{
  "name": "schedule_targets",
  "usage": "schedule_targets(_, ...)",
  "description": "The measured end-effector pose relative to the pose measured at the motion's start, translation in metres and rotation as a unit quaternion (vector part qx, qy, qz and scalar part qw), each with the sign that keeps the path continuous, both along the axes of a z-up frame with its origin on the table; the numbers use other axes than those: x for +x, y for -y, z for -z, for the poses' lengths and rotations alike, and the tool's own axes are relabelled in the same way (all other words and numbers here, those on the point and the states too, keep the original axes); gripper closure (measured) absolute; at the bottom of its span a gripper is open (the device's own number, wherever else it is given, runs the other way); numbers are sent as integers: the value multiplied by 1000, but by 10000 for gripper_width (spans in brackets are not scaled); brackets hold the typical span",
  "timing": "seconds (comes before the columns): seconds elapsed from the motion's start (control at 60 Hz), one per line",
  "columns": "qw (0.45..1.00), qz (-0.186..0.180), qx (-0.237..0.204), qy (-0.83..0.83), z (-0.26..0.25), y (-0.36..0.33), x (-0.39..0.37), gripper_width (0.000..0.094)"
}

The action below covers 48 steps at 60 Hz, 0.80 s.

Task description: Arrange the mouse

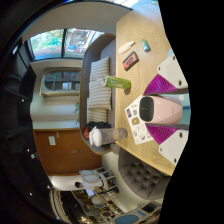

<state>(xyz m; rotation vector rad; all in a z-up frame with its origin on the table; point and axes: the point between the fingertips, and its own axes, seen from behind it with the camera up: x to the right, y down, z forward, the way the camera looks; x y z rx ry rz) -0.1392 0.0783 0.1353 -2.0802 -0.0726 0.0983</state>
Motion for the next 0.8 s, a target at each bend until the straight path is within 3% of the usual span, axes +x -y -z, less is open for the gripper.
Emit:
schedule_targets(0.133,997,28,-68,31,74,27,87,532)
schedule_targets(0.25,994,13,-109,10,126,41,97,534)
schedule_targets(0.35,993,2,-120,5,148,46,92,529)
schedule_targets(0.433,994,1,-104,16,147,42,91,450)
schedule_targets(0.517,991,18,-131,15,150,46,95,376)
schedule_targets(0.633,986,49,-155,33,135,64,99,173)
schedule_targets(0.8,983,116,-142,30,87,96,78,157)
